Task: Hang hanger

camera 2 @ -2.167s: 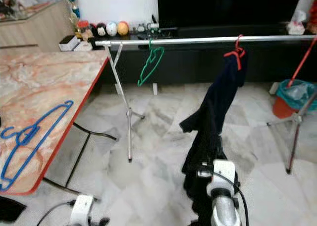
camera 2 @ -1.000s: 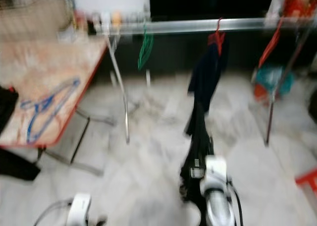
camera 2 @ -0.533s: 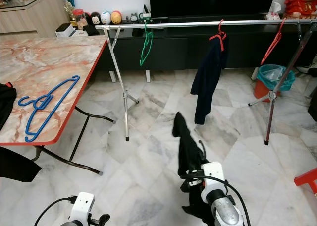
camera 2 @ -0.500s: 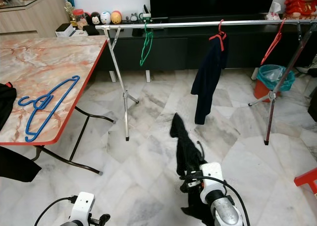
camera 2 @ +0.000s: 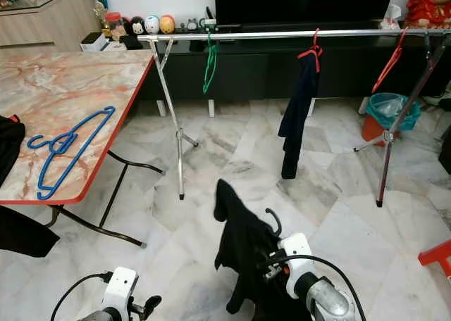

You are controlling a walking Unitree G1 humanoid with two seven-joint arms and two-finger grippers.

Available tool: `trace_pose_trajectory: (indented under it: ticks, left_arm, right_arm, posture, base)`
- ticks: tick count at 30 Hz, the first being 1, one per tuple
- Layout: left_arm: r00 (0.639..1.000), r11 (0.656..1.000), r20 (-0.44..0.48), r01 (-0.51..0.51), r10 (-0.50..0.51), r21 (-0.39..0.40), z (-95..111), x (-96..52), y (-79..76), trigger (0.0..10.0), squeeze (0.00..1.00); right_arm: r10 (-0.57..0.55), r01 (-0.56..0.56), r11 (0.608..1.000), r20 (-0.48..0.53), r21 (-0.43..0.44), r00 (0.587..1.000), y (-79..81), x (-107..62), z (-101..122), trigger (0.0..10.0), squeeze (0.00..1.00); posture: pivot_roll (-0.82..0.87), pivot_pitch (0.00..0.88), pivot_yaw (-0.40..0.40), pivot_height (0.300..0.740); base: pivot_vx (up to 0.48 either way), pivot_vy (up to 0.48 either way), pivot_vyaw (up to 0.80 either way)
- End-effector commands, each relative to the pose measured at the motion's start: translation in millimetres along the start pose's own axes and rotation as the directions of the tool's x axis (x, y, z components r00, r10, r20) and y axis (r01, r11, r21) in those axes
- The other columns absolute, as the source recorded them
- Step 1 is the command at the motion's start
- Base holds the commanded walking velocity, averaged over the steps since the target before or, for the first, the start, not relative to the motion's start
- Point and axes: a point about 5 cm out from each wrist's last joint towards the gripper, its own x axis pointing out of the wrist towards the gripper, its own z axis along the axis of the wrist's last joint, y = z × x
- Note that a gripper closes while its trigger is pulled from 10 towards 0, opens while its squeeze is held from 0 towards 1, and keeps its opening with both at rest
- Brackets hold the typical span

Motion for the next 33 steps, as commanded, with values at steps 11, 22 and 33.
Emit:
trace_pose_trajectory:
  ticks: [11, 22, 33]
  left_arm:
    - [0.879, 0.962, 0.424, 0.119, -0.217, 0.244, 150.2, 19.6, -10.4, 10.0, 0.00]
    - [0.833, 0.909, 0.415, 0.226, -0.367, 0.350, 161.9, 13.6, -9.0, 10.0, 0.00]
    - [0.830, 0.827, 0.286, 0.317, -0.478, 0.464, 144.4, 8.9, -4.1, 10.0, 0.00]
  right_arm:
    - [0.289, -0.291, 0.957, -0.099, -0.004, 0.952, 11.7, -1.7, 5.6, 10.0, 0.00]
    - [0.384, -0.387, 0.922, -0.163, 0.015, 0.909, 1.2, -14.6, 6.5, 10.0, 0.00]
    - [0.425, -0.456, 0.886, -0.248, -0.083, 0.871, -10.4, -26.5, 5.4, 10.0, 0.00]
  posture:
    - [-0.03, 0.000, 0.045, 0.740]
    - [-0.02, 0.000, 0.042, 0.740]
    - [-0.02, 0.000, 0.041, 0.740]
  base:
    - [0.000, 0.000, 0.00]
    - [0.000, 0.000, 0.00]
    - [0.000, 0.000, 0.00]
